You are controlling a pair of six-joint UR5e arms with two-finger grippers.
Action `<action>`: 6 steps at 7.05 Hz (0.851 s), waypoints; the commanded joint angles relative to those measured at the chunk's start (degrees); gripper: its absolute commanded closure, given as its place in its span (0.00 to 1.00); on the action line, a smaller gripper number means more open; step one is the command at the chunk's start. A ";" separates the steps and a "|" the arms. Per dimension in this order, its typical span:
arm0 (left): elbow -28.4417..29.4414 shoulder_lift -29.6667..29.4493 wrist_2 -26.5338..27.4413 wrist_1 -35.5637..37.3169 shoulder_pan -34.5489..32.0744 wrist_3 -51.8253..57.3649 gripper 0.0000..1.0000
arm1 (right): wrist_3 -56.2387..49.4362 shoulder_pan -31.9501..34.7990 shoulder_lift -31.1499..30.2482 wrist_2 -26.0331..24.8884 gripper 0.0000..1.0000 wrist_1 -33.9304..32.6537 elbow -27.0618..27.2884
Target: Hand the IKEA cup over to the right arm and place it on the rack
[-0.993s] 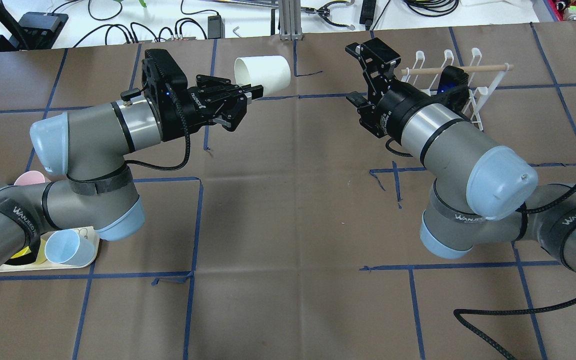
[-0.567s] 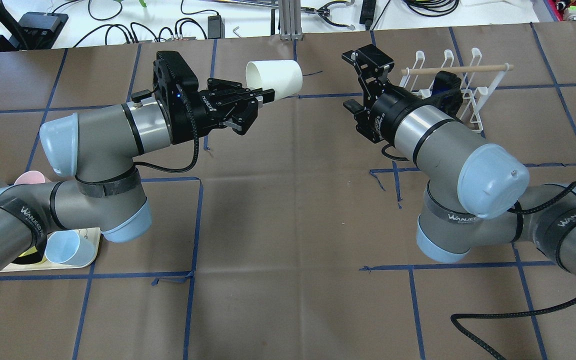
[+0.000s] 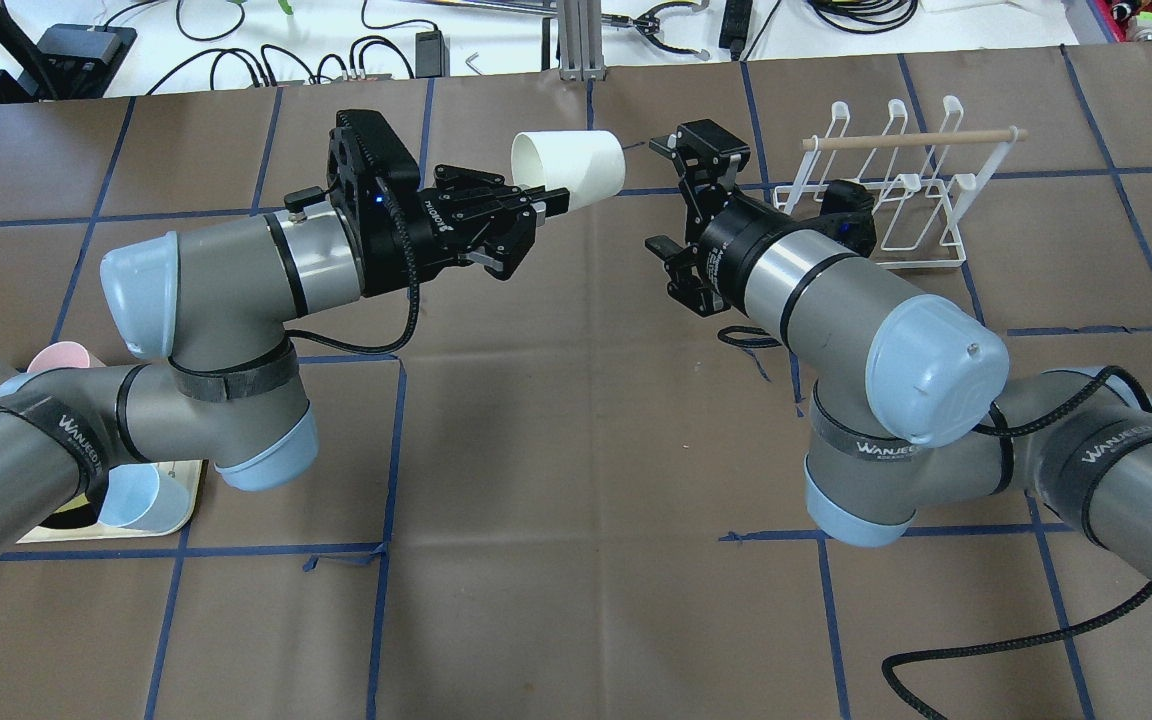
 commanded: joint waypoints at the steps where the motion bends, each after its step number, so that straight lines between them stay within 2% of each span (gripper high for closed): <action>1: -0.20 0.03 0.25 0.39 -0.28 0.00 1.00 | 0.04 1.50 -0.03 -0.20 0.01 3.42 -2.38; 6: -0.11 0.03 0.34 0.39 -0.72 -0.70 1.00 | 0.04 2.83 1.28 -1.25 0.01 5.29 -5.29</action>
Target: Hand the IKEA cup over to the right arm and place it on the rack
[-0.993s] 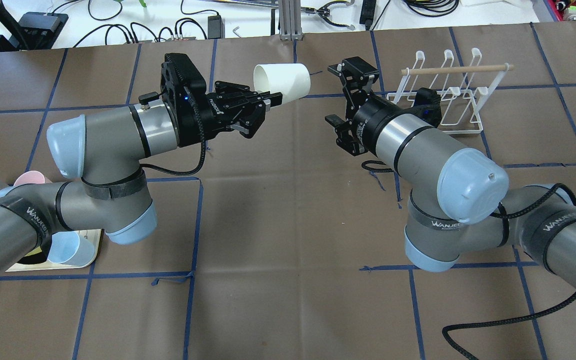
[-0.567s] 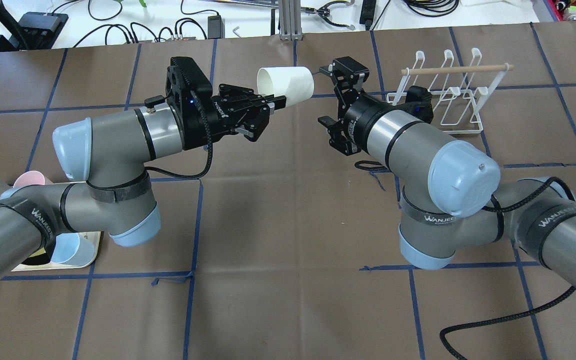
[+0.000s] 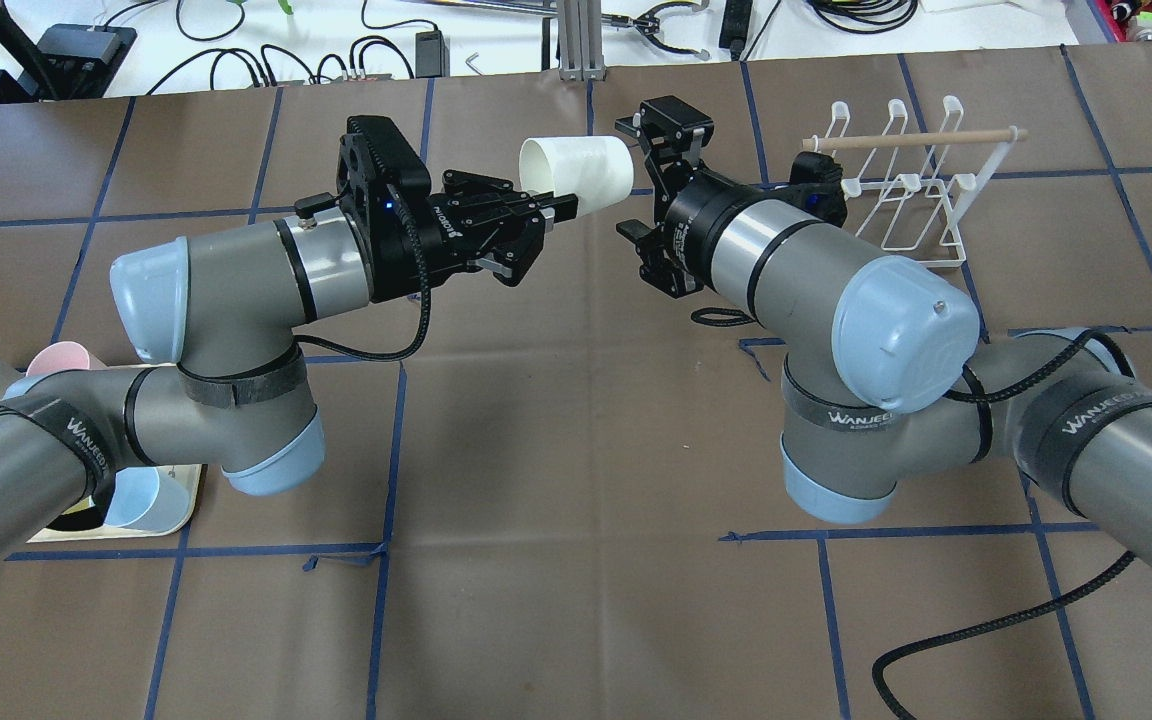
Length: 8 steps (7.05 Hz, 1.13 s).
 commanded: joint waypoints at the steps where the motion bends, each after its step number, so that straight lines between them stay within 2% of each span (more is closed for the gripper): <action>1: 0.07 0.00 0.00 0.00 -0.01 -0.34 1.00 | 0.00 0.05 1.61 0.09 0.01 -0.21 -0.83; 5: 0.07 0.00 0.00 0.00 -0.01 -0.51 1.00 | 0.00 1.11 3.81 0.01 0.01 0.40 -3.38; 8: 0.07 0.00 0.00 0.00 -0.01 -0.60 1.00 | 0.00 1.55 4.08 0.01 0.01 0.48 -3.38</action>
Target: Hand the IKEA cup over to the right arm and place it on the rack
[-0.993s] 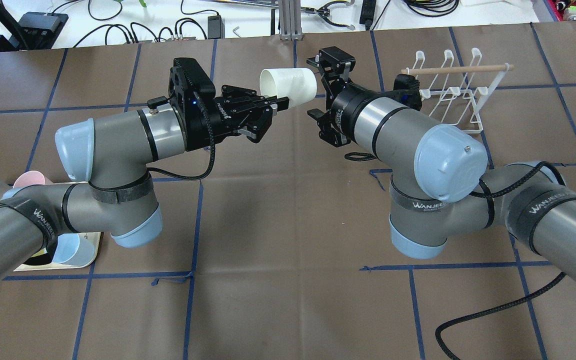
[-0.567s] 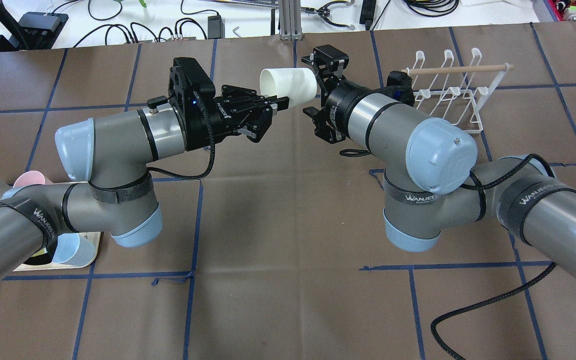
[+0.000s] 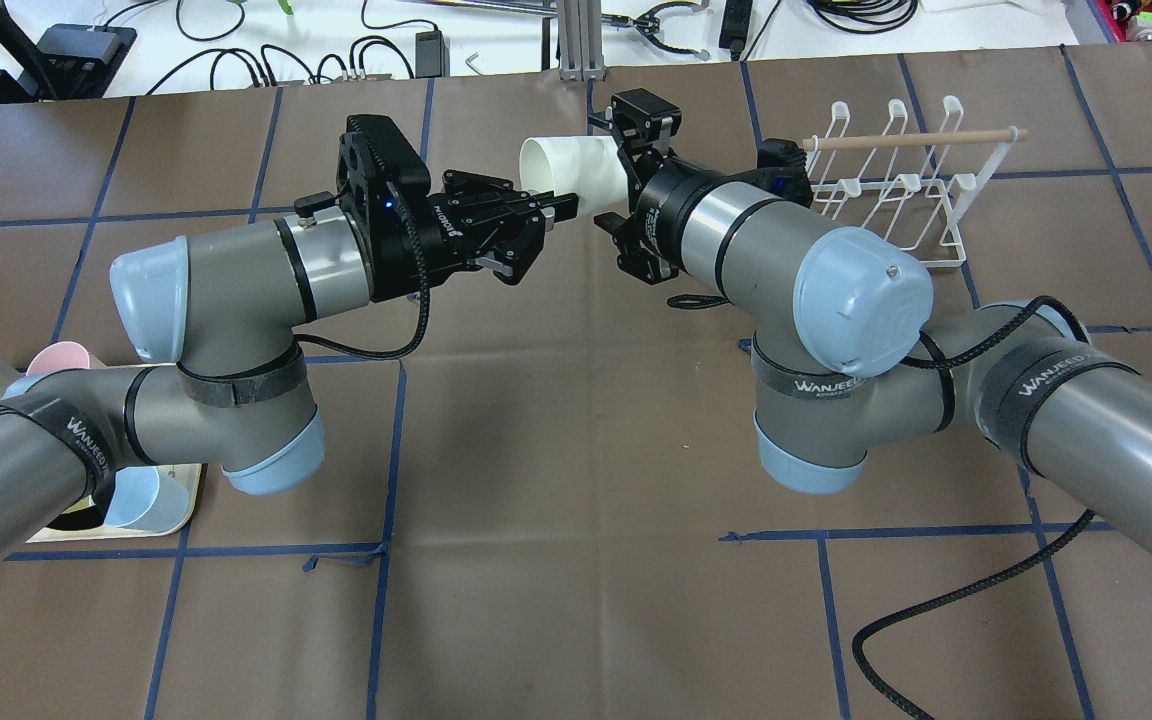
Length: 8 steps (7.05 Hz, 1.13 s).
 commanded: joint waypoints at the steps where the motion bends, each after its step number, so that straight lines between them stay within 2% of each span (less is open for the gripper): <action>1: 0.00 0.00 0.00 0.00 0.00 -0.10 1.00 | 0.00 0.14 0.19 -0.09 0.01 0.07 0.05; 2: 0.00 0.00 0.00 0.00 0.00 -0.19 1.00 | 0.00 0.14 0.37 0.00 0.02 0.07 0.05; 5: 0.09 0.09 0.00 0.00 0.00 -1.16 1.00 | 0.00 0.23 0.37 -0.09 0.32 0.15 0.05; 7: 0.09 0.09 0.00 0.00 0.00 -1.33 1.00 | -0.09 0.23 0.37 0.00 0.46 0.15 0.14; 8: 0.44 0.18 0.09 0.00 0.00 -1.68 0.89 | -0.09 0.23 0.37 0.09 0.52 0.15 0.14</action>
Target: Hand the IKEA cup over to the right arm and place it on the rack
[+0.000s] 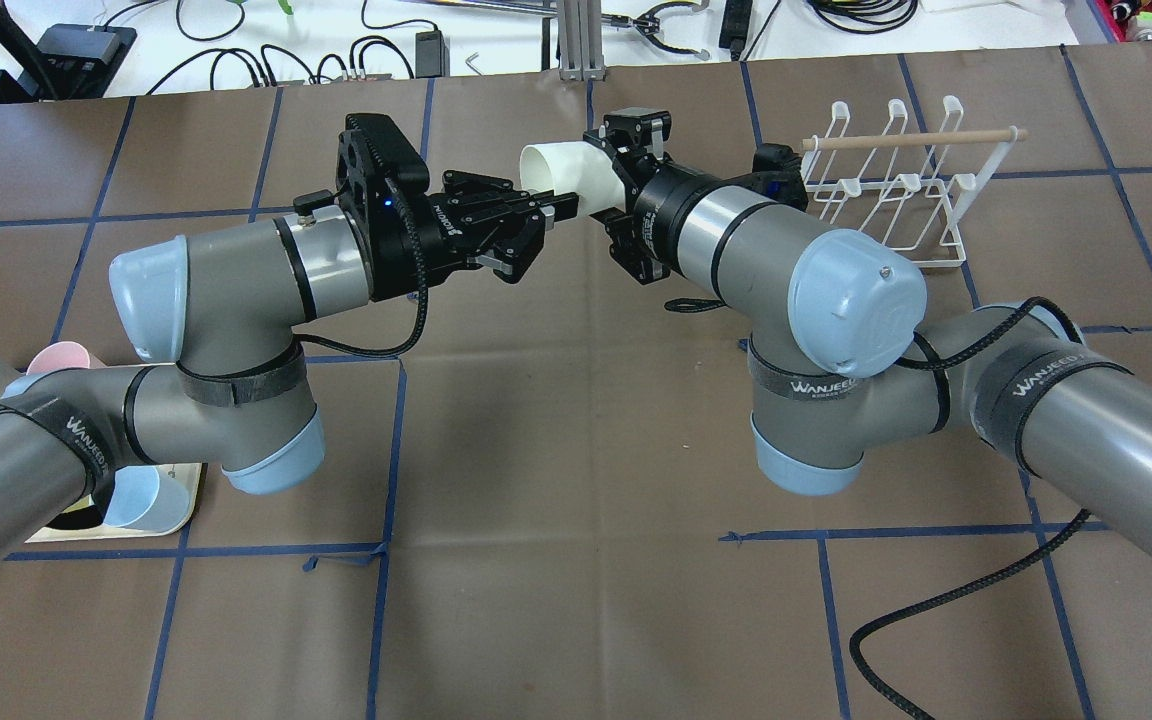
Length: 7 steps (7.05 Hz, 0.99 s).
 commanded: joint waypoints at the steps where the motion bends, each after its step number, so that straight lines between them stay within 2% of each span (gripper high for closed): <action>1: 0.44 0.24 0.07 0.09 0.01 -0.30 0.73 | -0.03 0.00 0.01 0.08 0.53 -0.08 -0.06; 2: 0.44 0.33 0.07 0.00 0.01 -0.30 0.60 | -0.03 -0.09 0.01 0.08 0.53 0.01 -0.06; 4: 0.44 0.16 -0.02 0.09 0.01 -1.79 0.13 | -0.03 -0.09 0.10 0.43 0.54 -0.08 -0.15; 5: 0.53 0.42 -0.02 0.00 0.09 -2.23 0.02 | -0.21 -0.09 0.10 0.26 0.57 -0.08 -0.24; 7: 0.70 1.12 0.25 -0.17 1.49 -2.41 0.01 | -1.43 -1.04 0.27 0.43 0.64 -0.08 -0.59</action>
